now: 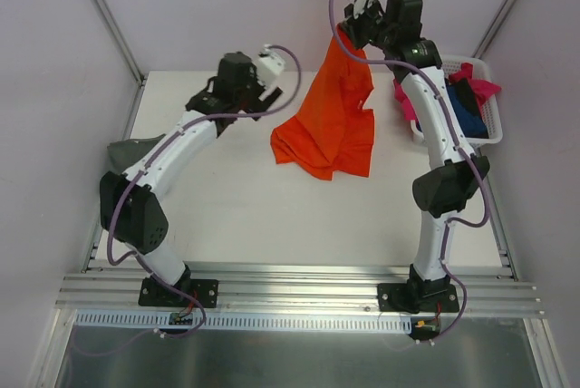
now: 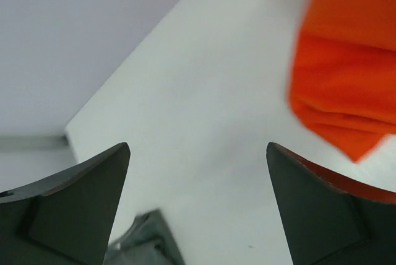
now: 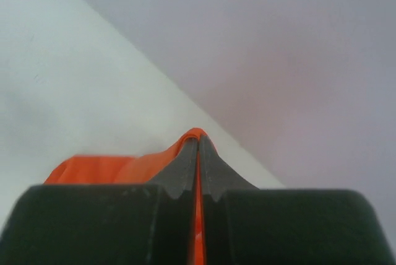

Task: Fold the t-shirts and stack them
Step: Flatten out the tshirt

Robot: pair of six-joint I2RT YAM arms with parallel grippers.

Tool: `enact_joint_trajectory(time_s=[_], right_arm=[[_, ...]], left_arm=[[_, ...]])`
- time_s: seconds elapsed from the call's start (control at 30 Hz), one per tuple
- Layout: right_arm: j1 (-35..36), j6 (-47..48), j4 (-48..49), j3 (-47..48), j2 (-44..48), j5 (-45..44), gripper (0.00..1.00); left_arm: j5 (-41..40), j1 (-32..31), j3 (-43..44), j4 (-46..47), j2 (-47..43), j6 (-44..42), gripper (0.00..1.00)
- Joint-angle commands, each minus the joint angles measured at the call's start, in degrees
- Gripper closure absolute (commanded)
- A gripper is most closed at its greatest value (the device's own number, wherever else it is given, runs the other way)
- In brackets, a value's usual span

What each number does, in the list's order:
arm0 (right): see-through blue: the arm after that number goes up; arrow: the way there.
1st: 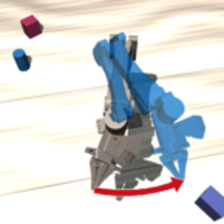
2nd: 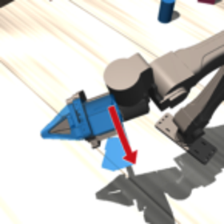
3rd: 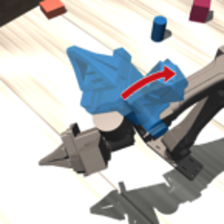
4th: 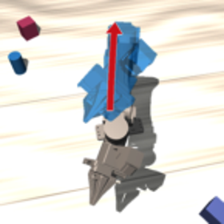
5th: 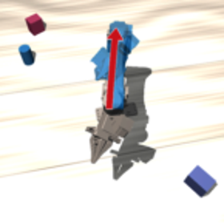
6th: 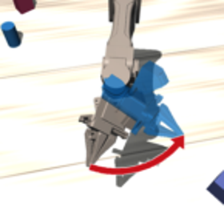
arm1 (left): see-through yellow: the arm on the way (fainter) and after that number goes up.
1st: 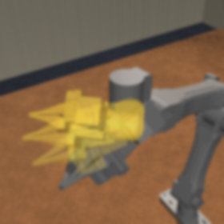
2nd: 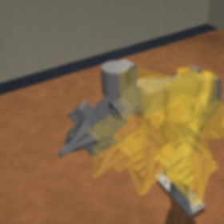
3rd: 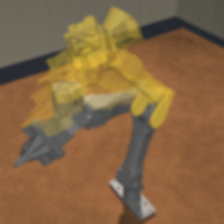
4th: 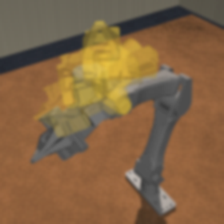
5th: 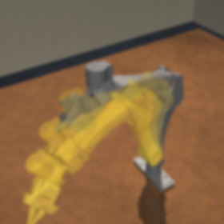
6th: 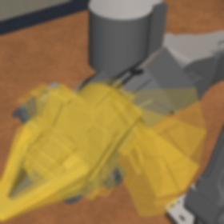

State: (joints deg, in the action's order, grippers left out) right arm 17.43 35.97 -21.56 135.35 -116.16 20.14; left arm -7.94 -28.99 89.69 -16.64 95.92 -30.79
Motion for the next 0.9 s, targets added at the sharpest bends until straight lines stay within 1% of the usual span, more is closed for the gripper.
enact_joint_trajectory(time_s=[0.0,0.03,0.07,0.1,0.13,0.17,0.2,0.23,0.27,0.3,0.33,0.37,0.4,0.47,0.5,0.57,0.6,0.63,0.67,0.7,0.73,0.77,0.8,0.83,0.87], right_arm=[[3.6,3.7,-10.7,-4.2,0.1,6.3,0.99],[4.4,3.2,-12.8,-4.0,-0.8,8.8,0.99],[5.1,1.0,-15.8,-3.1,-1.3,10.1,0.99],[6.6,-0.8,-16.6,-2.2,-1.7,11.1,0.99],[7.3,-3.4,-16.4,0.1,-2.0,13.7,0.99],[8.1,-8.4,-14.8,1.5,-2.1,14.7,0.99],[9.5,-11.8,-13.6,3.5,-2.1,16.1,1.00],[10.4,-14.6,-11.9,7.6,-2.1,18.2,0.99],[11.2,-17.0,-7.7,9.7,-1.5,18.9,1.00],[12.4,-23.0,-4.6,10.5,-0.7,19.4,0.99],[12.8,-25.9,-0.6,10.5,0.7,20.1,1.00],[13.1,-29.2,7.3,9.9,3.4,19.6,1.00],[13.5,-32.9,10.5,10.2,4.5,18.7,1.00],[13.6,-34.3,16.4,13.2,5.6,14.9,1.00],[13.1,-34.0,18.0,14.2,6.0,13.5,1.00],[12.3,-27.2,19.1,15.0,5.9,9.1,1.00],[11.1,-22.2,19.0,13.8,6.3,7.2,0.99],[9.9,-14.8,19.5,12.1,6.5,3.3,1.00],[8.5,-11.3,21.4,10.5,6.1,1.7,1.00],[5.0,-9.4,21.3,11.2,3.4,0.1,1.00],[3.1,-8.8,20.9,13.1,1.7,-2.2,1.00],[1.3,-6.2,19.3,13.9,0.4,-3.4,1.00],[-1.2,-4.3,18.8,11.2,-0.3,-5.3,1.00],[-2.3,-1.4,18.2,8.6,0.0,-7.3,1.00],[-3.1,5.0,16.5,5.5,0.6,-8.5,1.00]], left_arm=[[-12.5,10.5,-2.1,7.2,-8.5,7.2,0.04],[-13.6,15.2,-2.3,7.5,-9.3,8.3,0.02],[-13.4,18.3,-2.4,7.6,-9.9,11.9,0.01],[-12.9,21.0,-2.8,7.4,-11.2,13.8,0.01],[-13.0,23.3,-3.0,7.5,-11.8,15.6,0.01],[-12.6,27.8,-3.5,7.5,-12.5,17.8,0.01],[-12.5,28.6,-4.0,7.4,-13.5,18.2,0.01],[-12.8,30.8,-4.2,7.5,-13.7,18.3,0.01],[-13.1,32.3,-4.5,7.4,-14.1,17.4,0.01],[-13.1,32.9,-5.5,7.4,-14.8,16.9,0.01],[-13.0,33.0,-5.9,7.4,-15.1,16.7,0.01],[-12.7,33.4,-6.5,7.5,-15.4,17.1,0.01],[-11.9,33.3,-7.4,7.5,-15.8,17.2,0.01],[-10.2,33.3,-8.2,7.3,-16.1,18.9,0.01],[-9.0,33.3,-8.7,7.3,-16.1,19.7,0.01],[-8.6,33.3,-8.4,7.2,-15.5,22.0,0.01],[-8.1,33.2,-8.1,7.2,-14.8,22.5,0.01],[-7.9,33.2,-7.9,7.2,-14.4,23.0,0.01],[-7.8,33.2,-7.2,7.1,-13.9,23.9,0.01],[-7.6,33.0,-6.7,7.1,-13.0,24.0,0.02],[-6.8,33.0,-6.5,7.1,-12.5,24.1,0.02],[-6.8,32.9,-5.8,7.2,-12.2,24.1,0.02],[-6.7,32.9,-5.7,7.0,-11.4,24.3,0.02],[-6.6,32.7,-5.5,7.0,-11.0,24.3,0.02],[-6.3,32.5,-5.1,7.1,-10.8,23.8,0.02]])
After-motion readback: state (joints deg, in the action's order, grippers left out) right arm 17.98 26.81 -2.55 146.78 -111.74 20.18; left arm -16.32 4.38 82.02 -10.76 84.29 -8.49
